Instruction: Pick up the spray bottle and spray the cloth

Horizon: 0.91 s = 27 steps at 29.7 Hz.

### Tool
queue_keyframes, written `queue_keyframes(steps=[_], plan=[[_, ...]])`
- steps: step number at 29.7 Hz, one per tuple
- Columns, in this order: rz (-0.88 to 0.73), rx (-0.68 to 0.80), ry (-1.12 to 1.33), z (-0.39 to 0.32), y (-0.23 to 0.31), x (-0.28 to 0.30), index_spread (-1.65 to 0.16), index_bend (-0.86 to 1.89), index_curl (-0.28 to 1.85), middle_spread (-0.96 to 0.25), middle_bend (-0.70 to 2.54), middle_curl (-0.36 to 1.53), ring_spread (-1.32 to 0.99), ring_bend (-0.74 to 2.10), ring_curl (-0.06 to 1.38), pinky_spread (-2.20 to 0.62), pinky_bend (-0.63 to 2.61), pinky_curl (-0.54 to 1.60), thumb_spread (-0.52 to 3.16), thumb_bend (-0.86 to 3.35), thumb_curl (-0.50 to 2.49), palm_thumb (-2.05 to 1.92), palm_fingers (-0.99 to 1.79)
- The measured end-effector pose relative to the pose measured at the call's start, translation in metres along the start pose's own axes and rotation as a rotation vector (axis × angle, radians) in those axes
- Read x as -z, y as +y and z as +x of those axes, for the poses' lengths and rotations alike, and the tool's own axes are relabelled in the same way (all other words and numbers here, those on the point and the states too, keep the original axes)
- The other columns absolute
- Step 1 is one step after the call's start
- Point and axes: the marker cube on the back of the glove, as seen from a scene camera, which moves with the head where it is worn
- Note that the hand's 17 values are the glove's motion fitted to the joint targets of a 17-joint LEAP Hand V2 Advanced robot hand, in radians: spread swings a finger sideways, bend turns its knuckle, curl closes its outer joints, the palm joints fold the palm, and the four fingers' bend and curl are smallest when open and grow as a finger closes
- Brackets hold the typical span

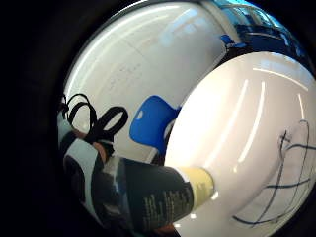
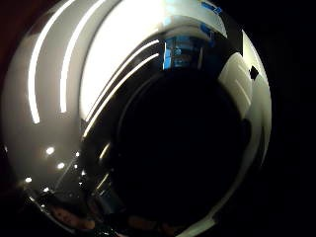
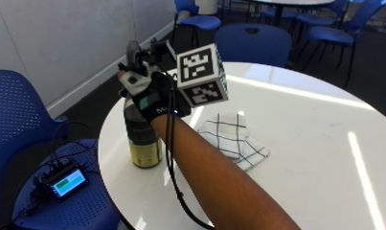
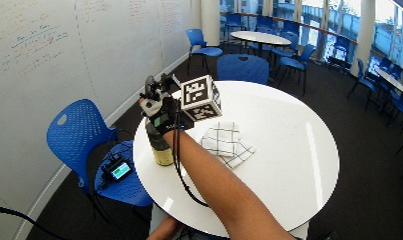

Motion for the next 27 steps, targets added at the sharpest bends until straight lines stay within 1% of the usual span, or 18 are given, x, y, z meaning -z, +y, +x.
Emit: queue_keyframes(steps=[4,9,10,12,14,18,23,27], plan=[[-0.026,-0.100,-0.014,0.029,0.018,0.001,-0.29,0.36,0.62,-0.21,0.59,0.48,-0.18,0.60,0.43,-0.18,0.36,0.38,0.44,-0.03,0.89,0.84,1.35],[-0.133,-0.194,-0.034,0.059,0.035,-0.009,-0.28,0.33,0.61,-0.21,0.58,0.47,-0.18,0.60,0.43,-0.17,0.36,0.38,0.48,-0.04,0.87,0.83,1.33],[-0.152,-0.210,-0.039,0.063,0.038,-0.011,-0.28,0.26,0.58,-0.21,0.65,0.49,-0.18,0.59,0.43,-0.14,0.32,0.37,0.56,-0.08,0.83,0.75,1.28],[-0.176,-0.235,-0.045,0.071,0.042,-0.013,-0.28,0.28,0.58,-0.20,0.63,0.48,-0.18,0.57,0.42,-0.10,0.26,0.36,0.66,-0.09,0.79,0.68,1.22],[-0.191,-0.251,-0.043,0.077,0.045,-0.014,-0.29,0.28,0.57,-0.19,0.63,0.48,-0.18,0.54,0.41,-0.06,0.18,0.34,0.74,-0.10,0.73,0.60,1.15],[-0.245,-0.270,-0.025,0.085,0.051,-0.015,-0.30,0.21,0.53,-0.17,0.55,0.45,-0.17,0.48,0.39,0.02,0.13,0.31,0.82,-0.09,0.65,0.50,0.98],[-0.290,-0.279,0.002,0.089,0.055,-0.014,-0.32,0.14,0.50,-0.14,0.42,0.42,-0.15,0.46,0.40,0.10,0.15,0.31,0.84,-0.08,0.57,0.41,0.77],[-0.306,-0.251,0.070,0.088,0.053,-0.010,-0.34,0.13,0.45,-0.12,0.36,0.40,-0.13,0.41,0.38,0.14,0.17,0.31,0.86,-0.06,0.53,0.38,0.68]])
